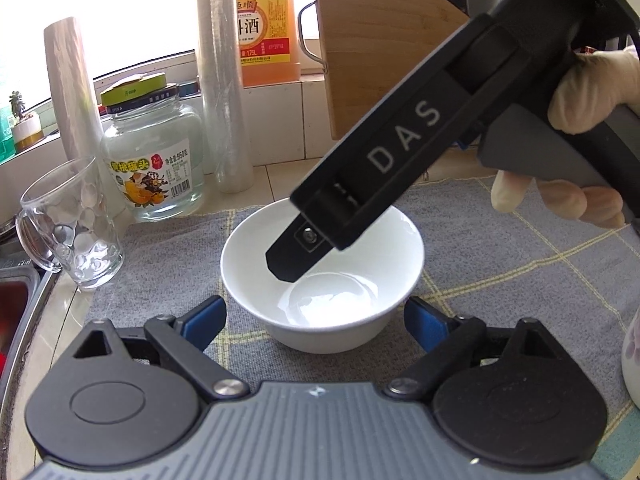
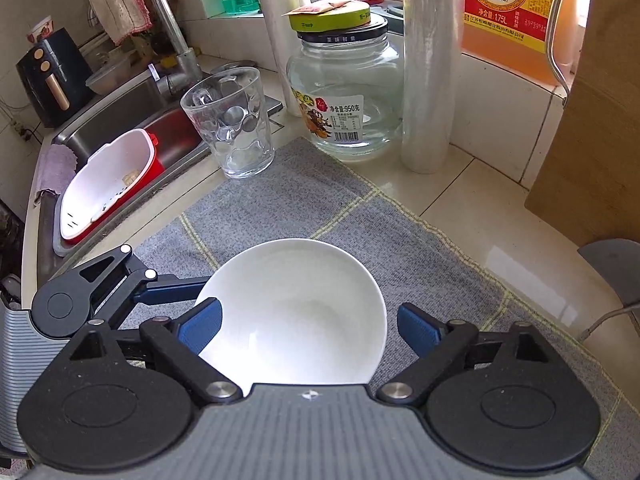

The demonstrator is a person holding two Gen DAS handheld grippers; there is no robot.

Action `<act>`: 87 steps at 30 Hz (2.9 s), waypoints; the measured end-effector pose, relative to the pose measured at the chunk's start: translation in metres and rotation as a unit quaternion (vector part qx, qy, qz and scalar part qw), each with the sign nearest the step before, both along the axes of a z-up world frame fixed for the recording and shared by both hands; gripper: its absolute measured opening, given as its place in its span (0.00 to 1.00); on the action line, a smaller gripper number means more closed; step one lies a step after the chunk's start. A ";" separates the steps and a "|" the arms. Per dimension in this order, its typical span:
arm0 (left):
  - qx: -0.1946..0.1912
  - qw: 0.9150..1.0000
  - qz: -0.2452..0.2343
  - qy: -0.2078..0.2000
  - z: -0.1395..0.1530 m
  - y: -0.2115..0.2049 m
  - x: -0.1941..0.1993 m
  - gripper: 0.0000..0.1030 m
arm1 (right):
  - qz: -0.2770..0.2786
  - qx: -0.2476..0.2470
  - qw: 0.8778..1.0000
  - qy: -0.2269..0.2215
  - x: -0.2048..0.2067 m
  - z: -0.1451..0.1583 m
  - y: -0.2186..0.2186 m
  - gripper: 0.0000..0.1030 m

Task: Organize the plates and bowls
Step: 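Carry the white bowl with the right gripper to the two-bowl stack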

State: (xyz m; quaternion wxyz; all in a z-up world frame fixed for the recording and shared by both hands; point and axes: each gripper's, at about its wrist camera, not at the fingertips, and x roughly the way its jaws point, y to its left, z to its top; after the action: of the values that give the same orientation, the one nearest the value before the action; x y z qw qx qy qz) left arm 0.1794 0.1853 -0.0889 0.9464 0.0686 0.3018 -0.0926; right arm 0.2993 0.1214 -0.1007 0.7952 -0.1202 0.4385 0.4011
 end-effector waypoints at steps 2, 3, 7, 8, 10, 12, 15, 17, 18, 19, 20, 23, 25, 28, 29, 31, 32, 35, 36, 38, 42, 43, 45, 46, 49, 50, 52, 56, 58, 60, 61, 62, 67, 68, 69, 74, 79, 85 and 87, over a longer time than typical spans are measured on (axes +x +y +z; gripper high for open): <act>-0.002 1.000 0.001 -0.002 0.000 0.001 0.000 0.91 | 0.002 -0.002 1.000 -0.001 0.001 -0.001 0.001 0.89; -0.003 1.000 0.001 -0.004 0.001 0.001 0.001 0.91 | 0.002 -0.001 1.000 0.001 0.002 -0.001 0.002 0.88; -0.006 1.000 -0.005 -0.004 0.001 0.002 0.002 0.89 | 0.007 0.001 1.000 0.005 0.003 -0.003 0.003 0.85; -0.006 1.000 -0.007 -0.005 0.001 0.001 0.002 0.88 | 0.008 0.001 1.000 0.005 0.003 -0.003 0.003 0.84; -0.004 1.000 -0.008 -0.006 0.001 0.001 0.001 0.87 | 0.010 0.000 1.000 0.005 0.003 -0.004 0.003 0.84; -0.004 1.000 -0.009 -0.006 0.001 0.001 0.001 0.87 | 0.010 0.001 1.000 0.005 0.003 -0.004 0.003 0.84; -0.005 1.000 -0.010 -0.005 0.001 0.002 0.002 0.87 | 0.011 0.003 1.000 0.008 0.003 -0.003 0.003 0.84; -0.003 1.000 -0.011 -0.004 0.001 0.002 0.002 0.87 | 0.012 0.005 1.000 0.009 0.003 -0.003 0.002 0.84; -0.002 1.000 -0.011 -0.003 0.002 0.001 0.001 0.87 | 0.011 0.006 1.000 0.010 0.003 -0.003 0.002 0.84; 0.000 1.000 -0.012 -0.002 0.002 0.001 0.001 0.87 | 0.011 0.007 1.000 0.011 0.003 -0.003 0.001 0.84; 0.002 1.000 -0.013 -0.002 0.003 0.000 0.001 0.87 | 0.011 0.007 1.000 0.012 0.002 -0.003 0.001 0.84; 0.003 1.000 -0.016 -0.001 0.006 -0.001 -0.001 0.87 | 0.010 0.008 1.000 0.013 0.000 -0.002 -0.001 0.84; 0.004 1.000 -0.019 -0.001 0.008 -0.002 -0.003 0.87 | 0.010 0.009 1.000 0.014 -0.002 0.000 -0.003 0.84; 0.006 1.000 -0.023 -0.002 0.013 -0.004 -0.008 0.87 | 0.009 0.014 1.000 0.015 -0.006 0.004 -0.007 0.84; 0.006 1.000 -0.025 -0.003 0.015 -0.005 -0.009 0.87 | 0.009 0.015 1.000 0.015 -0.008 0.006 -0.009 0.84; 0.008 1.000 -0.027 -0.003 0.018 -0.007 -0.013 0.87 | 0.008 0.018 1.000 0.014 -0.012 0.009 -0.012 0.84; 0.009 1.000 -0.028 -0.004 0.019 -0.008 -0.015 0.87 | 0.007 0.020 1.000 0.014 -0.014 0.011 -0.014 0.84; 0.011 0.999 -0.032 -0.005 0.023 -0.013 -0.020 0.87 | 0.004 0.025 1.000 0.013 -0.021 0.016 -0.020 0.84; 0.011 0.999 -0.035 -0.005 0.025 -0.014 -0.023 0.87 | 0.004 0.026 1.000 0.012 -0.024 0.018 -0.022 0.84; 0.010 0.999 -0.039 -0.007 0.029 -0.017 -0.028 0.87 | 0.003 0.028 1.000 0.010 -0.029 0.021 -0.027 0.84; 0.013 0.999 -0.047 -0.008 0.035 -0.026 -0.039 0.87 | -0.002 0.035 0.999 0.008 -0.041 0.027 -0.037 0.84; 0.014 0.999 -0.049 -0.009 0.036 -0.027 -0.041 0.87 | -0.003 0.037 0.999 0.007 -0.044 0.029 -0.040 0.84; 0.014 0.998 -0.053 -0.009 0.040 -0.033 -0.049 0.87 | -0.005 0.041 0.999 0.005 -0.051 0.031 -0.046 0.84; 0.014 0.998 -0.055 -0.009 0.042 -0.035 -0.051 0.87 | -0.007 0.042 0.999 0.004 -0.055 0.033 -0.049 0.84; 0.016 0.998 -0.061 -0.011 0.047 -0.042 -0.062 0.87 | -0.011 0.048 0.999 -0.001 -0.067 0.038 -0.059 0.84; 0.017 0.998 -0.063 -0.012 0.048 -0.044 -0.065 0.87 | -0.013 0.049 0.999 -0.003 -0.072 0.039 -0.062 0.84; 0.018 0.997 -0.068 -0.012 0.051 -0.049 -0.072 0.87 | -0.015 0.050 0.999 -0.007 -0.081 0.042 -0.068 0.84; 0.014 0.997 -0.077 -0.011 0.054 -0.058 -0.085 0.87 | -0.023 0.055 0.998 -0.010 -0.098 0.045 -0.083 0.84; 0.016 0.996 -0.083 -0.011 0.056 -0.064 -0.092 0.87 | -0.029 0.058 0.998 -0.009 -0.105 0.046 -0.091 0.84; 0.017 0.996 -0.092 -0.011 0.058 -0.069 -0.098 0.87 | -0.035 0.058 0.998 -0.010 -0.113 0.047 -0.098 0.84; 0.017 0.995 -0.096 -0.012 0.059 -0.072 -0.100 0.87 | -0.037 0.058 0.998 -0.012 -0.117 0.047 -0.101 0.84; 0.018 0.995 -0.101 -0.013 0.060 -0.075 -0.103 0.87 | -0.040 0.058 0.997 -0.013 -0.120 0.048 -0.104 0.84; 0.019 0.992 -0.124 -0.018 0.067 -0.090 -0.112 0.87 | -0.058 0.059 0.996 -0.022 -0.139 0.054 -0.124 0.84; 0.019 0.991 -0.129 -0.019 0.068 -0.092 -0.114 0.87 | -0.063 0.059 0.996 -0.024 -0.142 0.055 -0.128 0.84; 0.018 0.990 -0.135 -0.019 0.069 -0.096 -0.116 0.87 | -0.068 0.059 0.996 -0.026 -0.145 0.056 -0.132 0.84; 0.019 0.985 -0.167 -0.022 0.071 -0.114 -0.121 0.87 | -0.096 0.061 0.993 -0.033 -0.160 0.058 -0.158 0.84; 0.018 0.979 -0.201 -0.020 0.069 -0.132 -0.125 0.87 | -0.130 0.060 0.989 -0.034 -0.174 0.057 -0.183 0.84; 0.017 0.972 -0.236 -0.010 0.063 -0.150 -0.130 0.87 | -0.161 0.059 0.985 -0.029 -0.190 0.049 -0.206 0.84; 0.018 0.969 -0.245 -0.004 0.061 -0.155 -0.132 0.87 | -0.170 0.060 0.983 -0.024 -0.194 0.046 -0.212 0.84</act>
State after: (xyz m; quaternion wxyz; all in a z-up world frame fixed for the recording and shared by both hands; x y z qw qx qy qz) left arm 0.0477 0.0306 -0.0282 0.8944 0.1579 0.2739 -0.3163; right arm 0.1050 -0.0905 -0.0547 0.8679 -0.0056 0.4087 0.2824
